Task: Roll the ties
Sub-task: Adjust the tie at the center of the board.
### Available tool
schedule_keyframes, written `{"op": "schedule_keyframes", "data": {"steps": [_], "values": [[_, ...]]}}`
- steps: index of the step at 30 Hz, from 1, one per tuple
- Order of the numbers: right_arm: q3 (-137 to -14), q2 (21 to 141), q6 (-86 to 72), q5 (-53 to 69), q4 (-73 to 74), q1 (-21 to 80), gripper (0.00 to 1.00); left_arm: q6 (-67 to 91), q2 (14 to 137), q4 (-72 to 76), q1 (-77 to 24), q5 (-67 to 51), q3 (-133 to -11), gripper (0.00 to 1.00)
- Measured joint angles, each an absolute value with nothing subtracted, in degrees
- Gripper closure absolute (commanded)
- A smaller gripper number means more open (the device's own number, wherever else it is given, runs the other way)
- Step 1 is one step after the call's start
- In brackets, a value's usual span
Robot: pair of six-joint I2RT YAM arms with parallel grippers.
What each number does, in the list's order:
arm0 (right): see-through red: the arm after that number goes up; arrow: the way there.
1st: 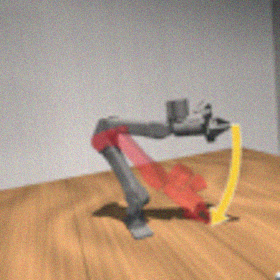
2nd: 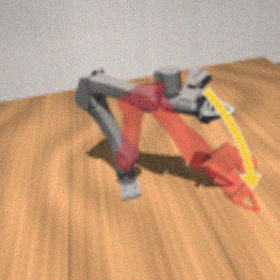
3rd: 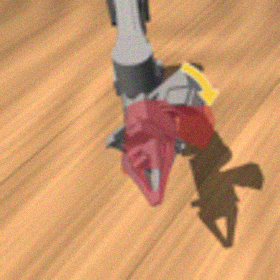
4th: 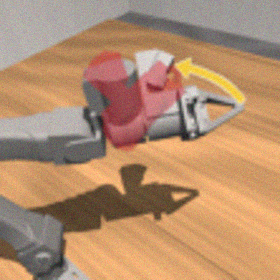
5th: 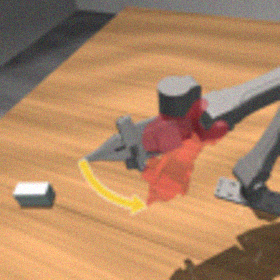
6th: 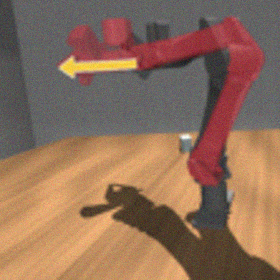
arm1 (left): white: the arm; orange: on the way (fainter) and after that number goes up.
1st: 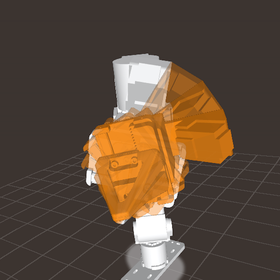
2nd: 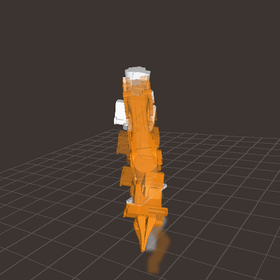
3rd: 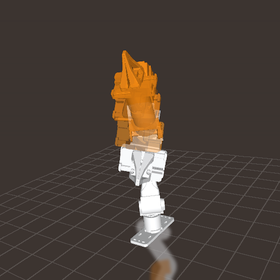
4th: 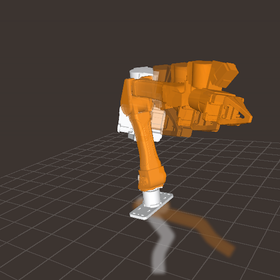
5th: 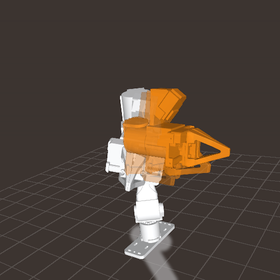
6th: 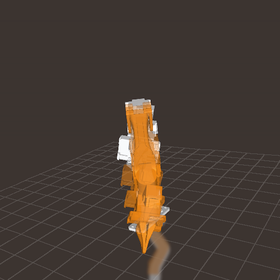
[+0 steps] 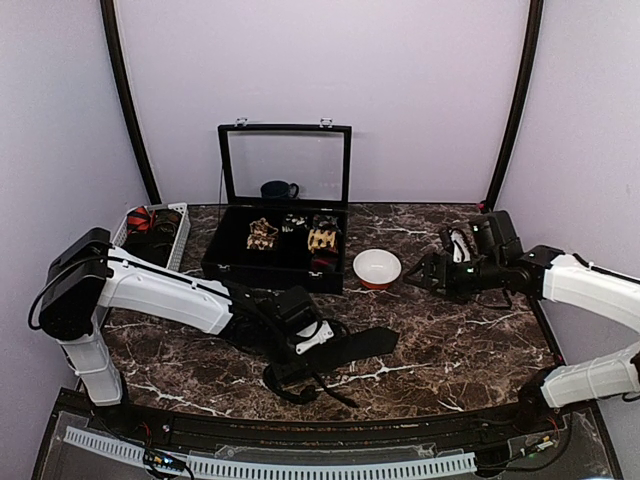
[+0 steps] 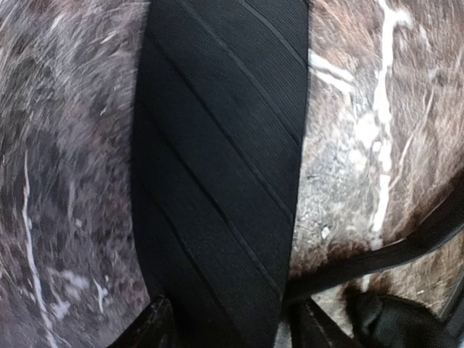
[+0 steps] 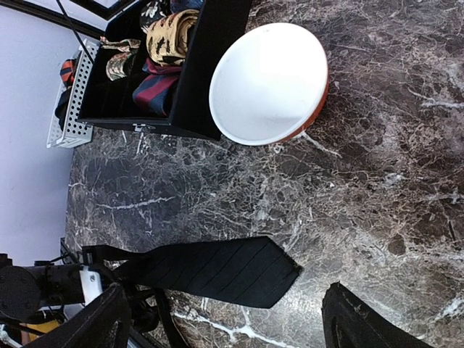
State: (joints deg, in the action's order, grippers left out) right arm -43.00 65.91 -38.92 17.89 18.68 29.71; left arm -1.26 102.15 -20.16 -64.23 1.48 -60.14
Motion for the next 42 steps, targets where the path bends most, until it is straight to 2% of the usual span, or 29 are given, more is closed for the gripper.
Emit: {"op": "schedule_keyframes", "data": {"steps": [3,4,9,15,18,21,25,29,34,40,42], "values": [[-42.3,64.1,-39.8,17.9,18.1,29.7,0.08,-3.8,104.0,-21.4,-64.9,2.8,-62.1,0.97],[-42.0,63.7,-40.0,17.9,17.8,29.6,0.08,-4.2,104.3,-21.6,-65.1,3.2,-62.7,1.0],[-41.5,62.8,-40.8,18.2,16.8,28.8,0.08,-6.0,104.8,-23.8,-65.0,-2.7,-66.1,1.0],[-41.5,62.2,-40.9,20.1,16.3,25.6,0.08,-3.2,103.7,-22.1,-62.3,-24.8,-70.5,1.0],[-41.5,62.0,-40.9,21.3,16.3,23.7,0.09,1.9,103.2,-16.1,-56.3,-41.5,-69.1,1.0],[-41.5,62.2,-40.8,22.4,16.3,22.9,0.11,5.8,104.7,-12.8,-49.5,-50.7,-68.1,1.0],[-41.6,63.7,-40.7,23.4,16.5,22.9,0.12,5.8,110.7,-15.6,-47.3,-51.9,-71.3,0.93],[-41.6,65.2,-40.2,23.6,17.5,22.9,0.13,7.0,113.6,-18.4,-47.6,-47.3,-71.4,0.82],[-41.9,65.8,-39.5,23.6,18.9,22.9,0.14,10.2,113.3,-18.5,-45.1,-40.3,-71.3,0.62],[-43.7,67.6,-38.4,22.4,20.8,25.1,0.13,11.8,107.4,-17.7,-42.8,-31.7,-68.5,0.32],[-44.7,68.4,-37.9,21.4,21.1,27.3,0.13,11.6,101.5,-17.2,-43.0,-29.5,-64.8,0.3]]}}
